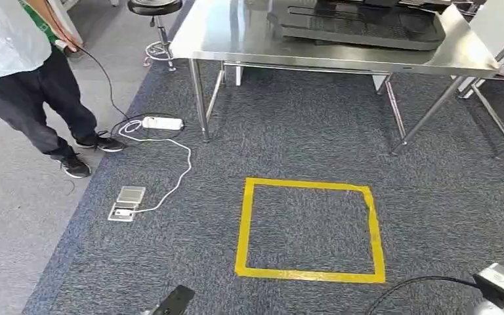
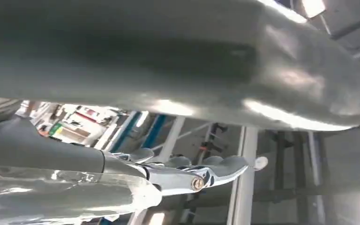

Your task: Take the parts from the cabinet and place them on the table.

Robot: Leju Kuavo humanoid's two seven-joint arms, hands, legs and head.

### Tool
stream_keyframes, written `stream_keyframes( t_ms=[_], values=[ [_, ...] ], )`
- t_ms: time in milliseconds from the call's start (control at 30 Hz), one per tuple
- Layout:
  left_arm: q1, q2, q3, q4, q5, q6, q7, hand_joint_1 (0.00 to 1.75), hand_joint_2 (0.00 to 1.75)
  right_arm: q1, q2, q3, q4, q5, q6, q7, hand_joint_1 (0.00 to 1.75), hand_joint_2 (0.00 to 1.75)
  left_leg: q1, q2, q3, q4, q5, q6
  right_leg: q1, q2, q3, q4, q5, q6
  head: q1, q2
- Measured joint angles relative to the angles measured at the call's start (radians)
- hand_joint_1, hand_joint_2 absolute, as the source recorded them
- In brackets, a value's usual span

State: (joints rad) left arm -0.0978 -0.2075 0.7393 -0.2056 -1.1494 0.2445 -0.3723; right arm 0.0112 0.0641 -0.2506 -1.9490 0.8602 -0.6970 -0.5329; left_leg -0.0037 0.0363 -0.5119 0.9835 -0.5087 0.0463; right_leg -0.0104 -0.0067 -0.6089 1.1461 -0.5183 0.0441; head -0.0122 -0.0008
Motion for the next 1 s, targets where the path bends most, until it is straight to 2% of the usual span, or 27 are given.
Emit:
stream_keyframes(
  t_ms=[33,67,167,200,233,267,333,367,400,433,467,533,567,600,633,700,733,767,800,867,900,933,967,1000],
  values=[
    [0.0,0.0,0.0,0.0,0.0,0.0,0.0,0.0,0.0,-0.001,-0.001,0.0,0.0,0.0,0.0,0.0,0.0,0.0,-0.001,0.003,0.001,0.0,0.002,-0.002,0.004,-0.011,0.067,-0.098,0.028,-0.009,0.0,0.0],
    [0.0,-0.001,0.0,0.0,0.0,0.0,0.0,0.0,0.0,-0.003,-0.003,0.001,-0.001,0.0,0.0,0.0,0.0,0.0,-0.005,0.007,-0.002,0.001,0.004,-0.005,0.012,-0.031,0.099,-0.155,0.019,-0.021,0.0,0.0],
    [0.0,-0.001,0.0,0.0,0.0,0.0,0.001,0.0,0.0,-0.004,-0.006,0.004,-0.001,-0.001,0.0,0.0,0.0,0.0,-0.008,0.021,-0.012,0.005,0.012,-0.019,0.014,-0.02,0.092,-0.166,0.021,-0.03,-0.001,0.0],
    [0.0,-0.001,0.0,0.0,0.0,0.001,0.002,0.0,0.0,-0.003,-0.006,0.004,-0.002,-0.002,0.0,0.0,0.0,0.0,-0.009,0.027,-0.012,0.004,0.015,-0.023,0.013,-0.015,0.089,-0.171,0.028,-0.039,-0.002,0.0],
    [-0.001,0.0,0.0,0.0,0.0,0.002,0.002,0.0,0.0,-0.003,-0.006,0.005,-0.001,-0.001,0.0,0.0,0.0,0.0,-0.007,0.015,-0.016,0.013,-0.001,-0.028,0.002,-0.015,0.09,-0.181,0.038,-0.049,-0.002,0.0],
    [-0.001,0.001,0.0,0.0,0.0,0.002,0.001,0.0,0.0,-0.005,-0.006,0.007,-0.001,-0.002,0.0,0.0,0.0,0.0,-0.005,-0.009,-0.029,0.043,-0.032,-0.035,0.003,-0.011,0.085,-0.183,0.044,-0.055,-0.002,0.0],
    [0.0,0.001,0.0,0.0,0.0,0.003,0.002,0.0,0.0,-0.004,-0.006,0.01,-0.001,-0.001,0.0,0.0,0.0,0.0,0.003,-0.025,-0.091,0.191,-0.117,-0.043,0.003,-0.005,0.07,-0.181,0.051,-0.06,-0.003,0.0],
    [0.001,0.001,0.0,0.0,0.0,0.003,0.002,0.0,0.0,-0.004,-0.006,0.012,-0.001,-0.001,0.0,0.0,0.0,0.0,0.005,-0.028,-0.127,0.275,-0.151,-0.048,0.003,0.0,0.062,-0.179,0.055,-0.059,-0.003,0.0],
    [0.002,0.001,0.0,0.0,0.0,0.003,0.002,0.0,0.0,-0.004,-0.006,0.014,-0.001,-0.001,0.0,0.0,0.0,0.0,0.008,-0.028,-0.145,0.321,-0.159,-0.051,0.002,0.007,0.054,-0.175,0.058,-0.057,-0.003,0.0],
    [0.002,0.002,0.0,0.0,0.0,0.003,0.002,0.0,0.0,-0.004,-0.006,0.015,0.0,-0.001,0.0,0.0,0.0,0.0,0.012,-0.028,-0.14,0.315,-0.144,-0.053,0.001,0.013,0.046,-0.169,0.06,-0.055,-0.003,0.0],
    [0.002,0.002,0.0,0.0,0.0,0.003,0.002,0.0,0.0,-0.004,-0.006,0.015,0.0,-0.001,0.0,0.0,0.0,0.0,0.017,-0.028,-0.112,0.264,-0.11,-0.056,-0.001,0.019,0.041,-0.162,0.06,-0.054,-0.003,0.0],
    [0.002,0.002,0.0,0.0,0.0,0.003,0.002,0.0,0.0,-0.004,-0.006,0.016,0.0,-0.001,0.0,0.0,0.0,0.0,0.026,-0.038,-0.035,0.108,-0.029,-0.062,-0.005,0.032,0.031,-0.146,0.057,-0.045,-0.003,0.0],
    [0.002,0.002,0.0,0.0,0.0,0.003,0.002,0.0,0.0,-0.004,-0.006,0.016,-0.001,-0.001,0.0,0.0,0.0,0.0,0.031,-0.067,-0.014,0.062,-0.026,-0.065,-0.005,0.038,0.021,-0.136,0.055,-0.038,-0.003,0.0],
    [0.002,0.001,0.0,0.0,0.0,0.003,0.001,0.0,0.0,-0.006,-0.007,0.016,-0.001,-0.001,0.0,0.0,0.0,0.0,0.032,-0.078,-0.013,0.041,-0.032,-0.061,0.0,0.047,0.006,-0.117,0.056,-0.029,-0.002,0.0],
    [0.003,0.001,0.0,0.0,0.001,0.002,0.002,0.0,0.0,-0.006,-0.006,0.016,-0.002,-0.001,0.0,0.0,0.0,0.0,0.027,-0.076,-0.024,0.054,-0.032,-0.053,-0.003,0.052,-0.004,-0.118,0.062,-0.021,-0.002,0.0],
    [0.005,0.001,0.0,0.0,0.001,0.003,0.002,0.0,0.0,-0.001,-0.007,0.018,-0.001,-0.001,0.0,0.0,0.0,0.0,0.022,-0.067,-0.028,0.057,-0.027,-0.04,-0.008,0.062,-0.008,-0.124,0.072,-0.006,-0.002,0.0],
    [0.004,0.0,0.0,0.0,0.0,0.003,0.002,0.0,0.0,-0.001,-0.008,0.018,-0.001,-0.001,0.0,0.0,0.0,0.0,0.028,-0.059,-0.029,0.05,-0.019,-0.029,-0.009,0.058,-0.01,-0.12,0.067,-0.003,-0.002,0.0],
    [0.003,0.0,0.0,0.0,0.0,0.003,0.001,0.0,0.0,-0.001,-0.008,0.018,-0.001,-0.001,0.0,0.0,0.0,0.0,0.028,-0.052,-0.03,0.05,-0.015,-0.023,-0.007,0.034,-0.016,-0.1,0.046,0.001,0.001,0.0],
    [0.003,0.0,0.0,0.0,0.0,0.002,0.001,0.0,0.0,-0.004,-0.01,0.018,-0.001,-0.001,0.0,0.0,0.0,0.0,0.026,-0.046,-0.033,0.05,-0.013,-0.018,-0.007,0.022,-0.037,-0.047,0.006,0.004,0.0,0.0],
    [0.004,0.0,0.0,0.0,0.0,0.003,0.002,0.0,0.0,-0.002,-0.01,0.019,-0.001,-0.001,0.0,0.0,0.0,0.0,0.02,-0.03,-0.039,0.051,-0.01,-0.013,-0.008,0.015,-0.102,0.119,-0.075,0.008,0.0,0.0],
    [0.005,0.0,0.0,0.0,0.0,0.003,0.002,0.0,0.0,-0.001,-0.01,0.019,0.0,-0.001,0.0,0.0,0.0,0.0,0.017,-0.023,-0.042,0.051,-0.008,-0.011,-0.008,0.012,-0.122,0.175,-0.092,0.008,0.0,0.0],
    [0.005,0.0,0.0,0.0,0.0,0.003,0.002,0.0,0.0,0.001,-0.01,0.019,0.001,0.0,0.0,0.0,0.0,0.0,0.015,-0.017,-0.043,0.051,-0.008,-0.01,-0.007,0.012,-0.121,0.183,-0.086,0.007,0.0,0.0],
    [0.005,0.0,0.0,0.0,0.0,0.003,0.002,0.0,0.0,0.002,-0.01,0.019,0.002,0.0,0.0,0.0,0.0,0.0,0.012,-0.011,-0.044,0.051,-0.008,-0.01,-0.007,0.011,-0.093,0.144,-0.062,0.004,0.0,0.0],
    [0.005,0.0,0.0,0.0,0.0,0.003,0.002,0.0,0.0,0.002,-0.01,0.019,0.002,0.001,0.0,0.0,0.0,0.0,0.009,-0.005,-0.043,0.051,-0.008,-0.01,-0.005,0.009,-0.044,0.06,-0.022,-0.003,0.0,0.0]
  ],
)
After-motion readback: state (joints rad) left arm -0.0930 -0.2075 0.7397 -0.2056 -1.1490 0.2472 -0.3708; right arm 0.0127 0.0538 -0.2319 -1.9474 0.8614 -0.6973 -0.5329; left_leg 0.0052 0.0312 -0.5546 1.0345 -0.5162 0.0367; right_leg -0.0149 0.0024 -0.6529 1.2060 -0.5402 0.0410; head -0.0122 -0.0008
